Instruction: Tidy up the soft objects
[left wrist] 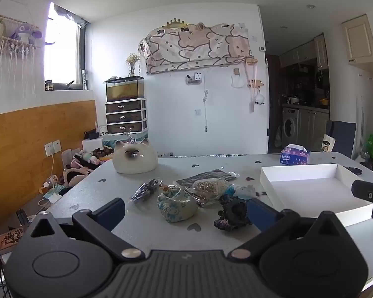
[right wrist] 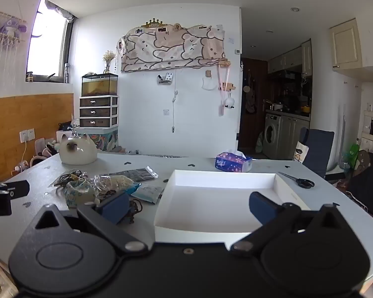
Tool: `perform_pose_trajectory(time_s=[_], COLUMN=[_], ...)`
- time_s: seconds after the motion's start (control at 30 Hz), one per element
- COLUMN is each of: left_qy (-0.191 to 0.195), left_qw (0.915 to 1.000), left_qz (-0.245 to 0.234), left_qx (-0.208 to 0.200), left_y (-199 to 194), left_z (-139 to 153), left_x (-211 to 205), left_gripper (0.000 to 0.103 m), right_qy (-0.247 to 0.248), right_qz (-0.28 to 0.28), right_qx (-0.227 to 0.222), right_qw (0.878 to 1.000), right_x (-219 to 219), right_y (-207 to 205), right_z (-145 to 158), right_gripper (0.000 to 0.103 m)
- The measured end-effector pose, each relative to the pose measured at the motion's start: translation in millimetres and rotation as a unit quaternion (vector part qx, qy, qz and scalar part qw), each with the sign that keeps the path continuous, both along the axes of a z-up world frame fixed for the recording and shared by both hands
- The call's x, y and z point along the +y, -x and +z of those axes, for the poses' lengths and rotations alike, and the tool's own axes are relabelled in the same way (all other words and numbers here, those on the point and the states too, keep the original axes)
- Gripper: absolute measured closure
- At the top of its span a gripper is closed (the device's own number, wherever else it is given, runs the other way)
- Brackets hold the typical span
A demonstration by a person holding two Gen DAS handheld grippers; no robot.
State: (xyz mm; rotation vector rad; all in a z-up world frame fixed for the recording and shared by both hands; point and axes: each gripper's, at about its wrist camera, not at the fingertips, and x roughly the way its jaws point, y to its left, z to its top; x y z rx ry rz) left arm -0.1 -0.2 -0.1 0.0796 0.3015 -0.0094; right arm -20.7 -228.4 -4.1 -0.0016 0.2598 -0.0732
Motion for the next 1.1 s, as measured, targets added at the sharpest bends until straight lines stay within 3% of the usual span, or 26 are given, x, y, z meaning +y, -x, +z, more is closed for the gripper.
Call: perform_pose_trajectory(time_s=[1.1], left_qy=[0.002], left_qw=[1.0], left_qz=[-0.001], left_qx=[0.003], left_y=[0.1], left_z=[0.1], left_x=[0.0], left_gripper=[0.0], right_qy=[0.001], right_qz=[0.0], right_qx=[0.004], right_qw=[1.0], right_x=[0.7], right_y=[-0.2], right_z=[0.1], right_gripper=[0.0])
